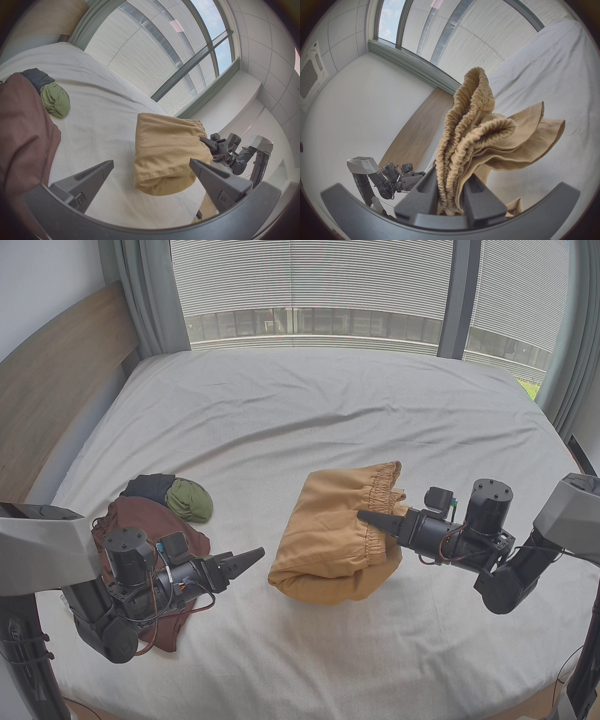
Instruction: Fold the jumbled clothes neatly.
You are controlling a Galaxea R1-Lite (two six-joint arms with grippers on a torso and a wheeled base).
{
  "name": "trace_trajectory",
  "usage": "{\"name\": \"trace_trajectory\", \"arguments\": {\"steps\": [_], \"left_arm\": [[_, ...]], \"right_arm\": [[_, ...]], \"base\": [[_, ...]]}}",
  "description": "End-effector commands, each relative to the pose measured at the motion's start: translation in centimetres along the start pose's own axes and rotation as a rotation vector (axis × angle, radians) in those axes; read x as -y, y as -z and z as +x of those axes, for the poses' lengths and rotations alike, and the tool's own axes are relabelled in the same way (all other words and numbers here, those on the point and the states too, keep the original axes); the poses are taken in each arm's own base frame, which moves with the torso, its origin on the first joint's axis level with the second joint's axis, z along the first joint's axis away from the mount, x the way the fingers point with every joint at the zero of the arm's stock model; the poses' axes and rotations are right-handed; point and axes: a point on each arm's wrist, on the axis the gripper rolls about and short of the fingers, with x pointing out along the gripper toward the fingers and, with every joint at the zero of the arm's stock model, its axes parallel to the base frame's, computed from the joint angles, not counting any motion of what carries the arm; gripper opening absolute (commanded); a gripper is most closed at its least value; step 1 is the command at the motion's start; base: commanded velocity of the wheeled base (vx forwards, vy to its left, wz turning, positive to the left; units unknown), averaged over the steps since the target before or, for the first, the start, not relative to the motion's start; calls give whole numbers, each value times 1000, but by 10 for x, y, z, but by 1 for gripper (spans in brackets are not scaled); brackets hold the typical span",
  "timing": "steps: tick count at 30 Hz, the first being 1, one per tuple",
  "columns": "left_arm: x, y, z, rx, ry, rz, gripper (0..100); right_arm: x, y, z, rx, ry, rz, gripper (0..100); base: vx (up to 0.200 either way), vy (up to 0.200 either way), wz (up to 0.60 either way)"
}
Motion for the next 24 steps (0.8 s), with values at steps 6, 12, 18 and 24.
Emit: {"name": "trace_trajectory", "arguments": {"steps": [6,12,18,24], "left_arm": [[-2,-1,-1,5,-4,1,100],[-2,-2,0,6,-3,2,100],[-2,-2,0,6,-3,2,100],[-2,-1,-1,4,-5,1,100]], "right_arm": [[15,-24,27,15,16,0,0],[22,-27,33,15,26,5,0],[21,-31,36,17,24,3,0],[22,-33,39,17,24,3,0]], "base": [[0,0,0],[0,0,0],[0,0,0],[0,0,0]]}}
